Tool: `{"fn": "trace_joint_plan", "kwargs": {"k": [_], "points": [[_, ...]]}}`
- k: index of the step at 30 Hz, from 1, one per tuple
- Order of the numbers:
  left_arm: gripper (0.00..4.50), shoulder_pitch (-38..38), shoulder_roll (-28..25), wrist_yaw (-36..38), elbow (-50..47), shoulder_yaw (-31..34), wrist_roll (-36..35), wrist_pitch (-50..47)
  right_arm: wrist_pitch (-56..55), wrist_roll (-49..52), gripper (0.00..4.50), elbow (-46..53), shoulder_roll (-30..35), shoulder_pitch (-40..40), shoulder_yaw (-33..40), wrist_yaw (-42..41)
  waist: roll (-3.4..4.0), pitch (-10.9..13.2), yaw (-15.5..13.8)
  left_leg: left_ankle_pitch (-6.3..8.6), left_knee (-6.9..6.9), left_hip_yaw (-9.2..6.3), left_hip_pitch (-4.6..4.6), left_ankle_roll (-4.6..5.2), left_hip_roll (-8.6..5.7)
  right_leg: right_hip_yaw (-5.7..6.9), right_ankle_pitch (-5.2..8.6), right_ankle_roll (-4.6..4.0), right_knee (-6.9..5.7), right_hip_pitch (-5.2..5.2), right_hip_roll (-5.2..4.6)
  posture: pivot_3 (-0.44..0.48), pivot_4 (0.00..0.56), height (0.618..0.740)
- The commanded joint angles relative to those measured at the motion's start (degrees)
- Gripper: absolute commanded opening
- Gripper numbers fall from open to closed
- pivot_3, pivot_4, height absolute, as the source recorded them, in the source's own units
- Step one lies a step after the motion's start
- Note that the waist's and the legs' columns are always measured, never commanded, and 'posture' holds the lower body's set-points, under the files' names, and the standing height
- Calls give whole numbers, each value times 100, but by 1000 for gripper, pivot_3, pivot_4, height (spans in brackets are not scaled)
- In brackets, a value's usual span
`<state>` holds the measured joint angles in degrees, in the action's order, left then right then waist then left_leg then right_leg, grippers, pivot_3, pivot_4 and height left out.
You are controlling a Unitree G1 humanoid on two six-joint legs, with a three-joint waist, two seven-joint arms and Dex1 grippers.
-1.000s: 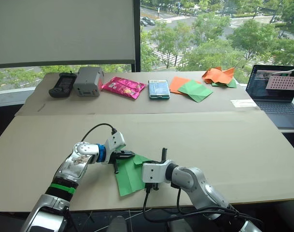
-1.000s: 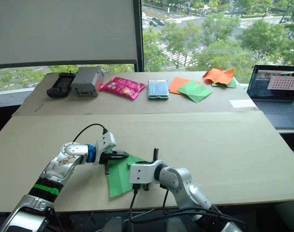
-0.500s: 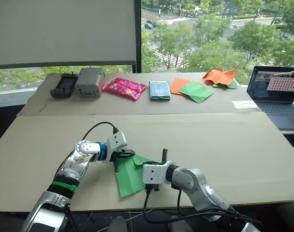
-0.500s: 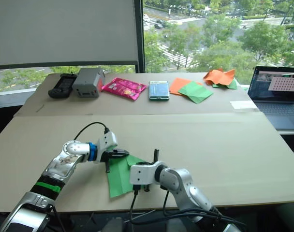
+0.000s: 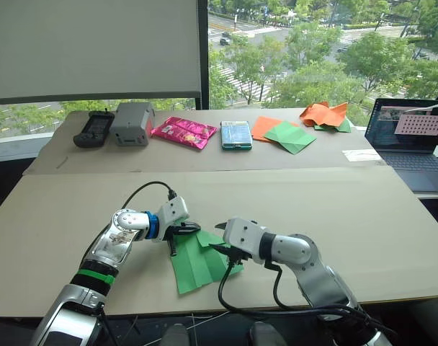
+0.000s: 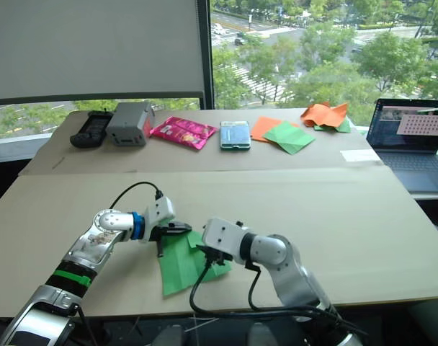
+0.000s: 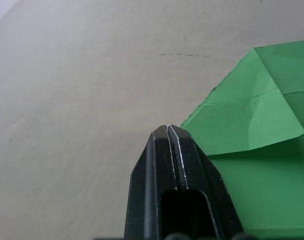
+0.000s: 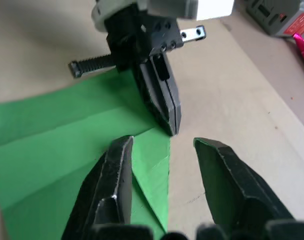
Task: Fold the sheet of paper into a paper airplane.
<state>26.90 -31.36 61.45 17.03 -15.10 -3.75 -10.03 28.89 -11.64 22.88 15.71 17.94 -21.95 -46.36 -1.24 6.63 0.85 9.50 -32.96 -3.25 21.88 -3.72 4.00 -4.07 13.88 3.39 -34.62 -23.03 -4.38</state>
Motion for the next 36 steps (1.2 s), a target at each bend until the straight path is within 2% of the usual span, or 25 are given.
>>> {"fn": "trace_joint_plan", "kwargs": {"k": [1,3,10,27,36], "points": [[0,-110,-29,12,176,-205,249,-61,328,52,693,-380,-262,330,-78,334,1,-1,-3,0,0,0,0,0,0,0,0,0,-4,-2,0,0,150,718],[0,-103,-29,13,177,-203,250,-63,361,68,26,-601,-349,397,-186,407,1,-2,-11,0,0,1,1,1,0,0,0,0,-15,-2,-1,0,150,718],[0,-135,-82,18,105,-176,250,-66,361,63,26,-1507,-655,567,-473,720,3,-4,7,-1,1,-1,1,2,0,0,0,-1,-36,-8,1,0,150,718],[0,-228,-108,-1,3,-193,275,-47,433,208,26,-2290,-898,781,-541,1054,7,-8,37,-1,2,-3,-2,2,0,0,1,-1,-36,-7,2,0,150,718],[0,-238,-104,-12,21,-219,356,24,654,227,26,-2594,-845,619,-698,978,16,-34,52,0,3,-3,-13,0,0,0,2,-3,-36,-3,1,0,150,718]]}}
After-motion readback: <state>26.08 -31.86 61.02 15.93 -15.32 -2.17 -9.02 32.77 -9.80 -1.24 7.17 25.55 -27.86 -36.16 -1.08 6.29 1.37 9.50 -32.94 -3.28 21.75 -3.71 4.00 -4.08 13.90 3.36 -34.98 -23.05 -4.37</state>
